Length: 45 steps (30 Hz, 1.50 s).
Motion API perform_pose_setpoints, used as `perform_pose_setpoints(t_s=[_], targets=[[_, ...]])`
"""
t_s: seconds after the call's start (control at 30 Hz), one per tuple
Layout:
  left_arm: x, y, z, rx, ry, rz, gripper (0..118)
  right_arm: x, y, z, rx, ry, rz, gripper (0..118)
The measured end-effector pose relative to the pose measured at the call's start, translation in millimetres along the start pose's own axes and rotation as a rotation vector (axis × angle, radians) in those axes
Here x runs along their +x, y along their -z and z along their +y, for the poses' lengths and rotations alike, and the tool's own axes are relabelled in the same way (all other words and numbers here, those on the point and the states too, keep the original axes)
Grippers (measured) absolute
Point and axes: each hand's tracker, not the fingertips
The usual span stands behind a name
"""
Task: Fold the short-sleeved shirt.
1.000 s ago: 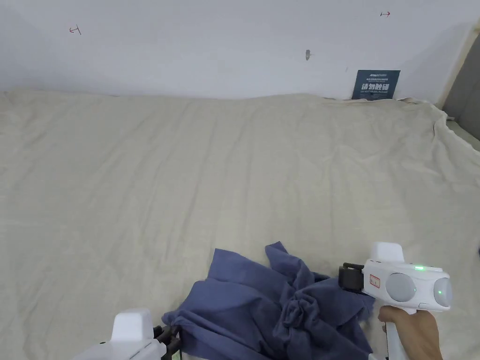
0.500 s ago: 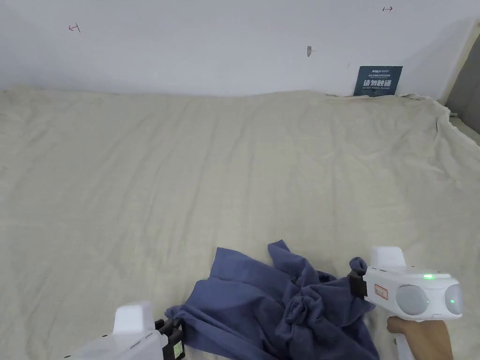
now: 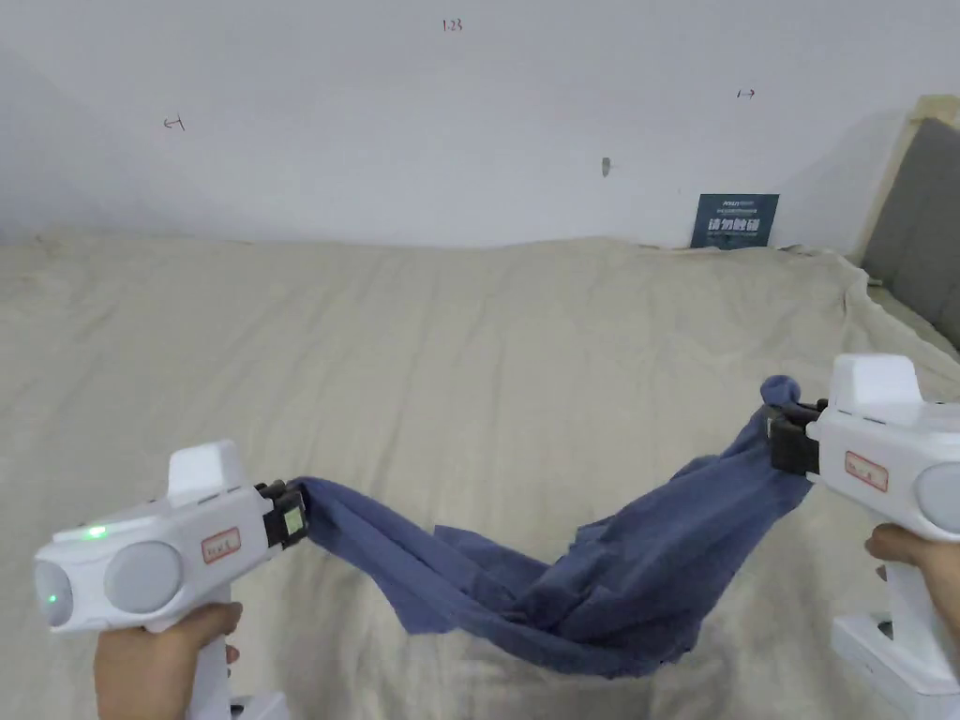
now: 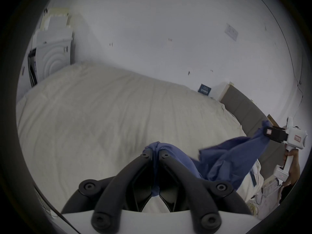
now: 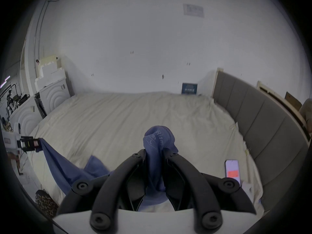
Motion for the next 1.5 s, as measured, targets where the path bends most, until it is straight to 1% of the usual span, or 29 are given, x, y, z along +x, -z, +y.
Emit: perform_pose_setpoints(t_s=[0.1, 0.23, 0.4, 0.47, 0.53, 0.67, 0.8, 0.97, 1.03, 1.07, 1.1, 1.17, 1.23, 1.33, 1.43, 1.5], targets=[[0.0, 4.0, 44.8, 0.057, 0.049, 0.035, 3, 1.4, -1.2, 32.1, 0.068, -0.007, -0.03, 15], [-1.9, 6.9, 101.2, 0.132, 0.063, 0.074, 3, -0.4, 5.4, 75.8, 0.133, -0.023, -0.084, 15], [15.5, 15.7, 164.1, 0.243, 0.187, 0.167, 3, -11.0, 18.8, 129.5, 0.244, -0.114, -0.196, 15], [20.4, 15.3, 186.1, 0.275, 0.201, 0.18, 3, -16.6, 23.4, 146.4, 0.296, -0.163, -0.245, 15], [21.2, 21.4, 208.4, 0.302, 0.218, 0.205, 3, -19.1, 28.1, 162.2, 0.334, -0.181, -0.282, 15], [28.4, 29.8, 238.4, 0.364, 0.291, 0.267, 3, -20.0, 39.8, 182.9, 0.376, -0.177, -0.298, 15], [23.8, 48.1, 244.5, 0.384, 0.298, 0.282, 3, -21.0, 61.2, 178.8, 0.392, -0.195, -0.3, 15], [6.4, 79.5, 210.6, 0.345, 0.307, 0.308, 3, -26.5, 91.2, 138.9, 0.344, -0.196, -0.269, 15], [-4.8, 90.9, 183.9, 0.294, 0.292, 0.307, 3, -27.4, 102.8, 113.7, 0.282, -0.185, -0.226, 15], [-17.0, 101.2, 168.4, 0.252, 0.283, 0.312, 3, -28.0, 106.4, 98.1, 0.261, -0.164, -0.201, 15], [-25.2, 106.7, 150.4, 0.215, 0.281, 0.314, 3, -29.4, 110.3, 81.5, 0.238, -0.145, -0.201, 15], [-39.1, 112.8, 114.0, 0.16, 0.291, 0.335, 3, -32.4, 115.1, 47.5, 0.187, -0.139, -0.192, 15], [-49.2, 107.0, 74.2, 0.107, 0.266, 0.349, 3, -35.3, 115.5, 11.1, 0.132, -0.117, -0.178, 15], [-73.9, 97.6, 17.6, 0.041, 0.191, 0.338, 3, -42.3, 108.8, -42.6, 0.082, -0.117, -0.196, 15], [-89.6, 81.8, -33.9, -0.042, 0.202, 0.36, 3, -45.6, 93.6, -88.7, 0.008, -0.095, -0.175, 15], [-88.5, 60.1, -61.2, -0.077, 0.191, 0.362, 3, -49.0, 78.9, -115.5, -0.026, -0.088, -0.176, 15]])
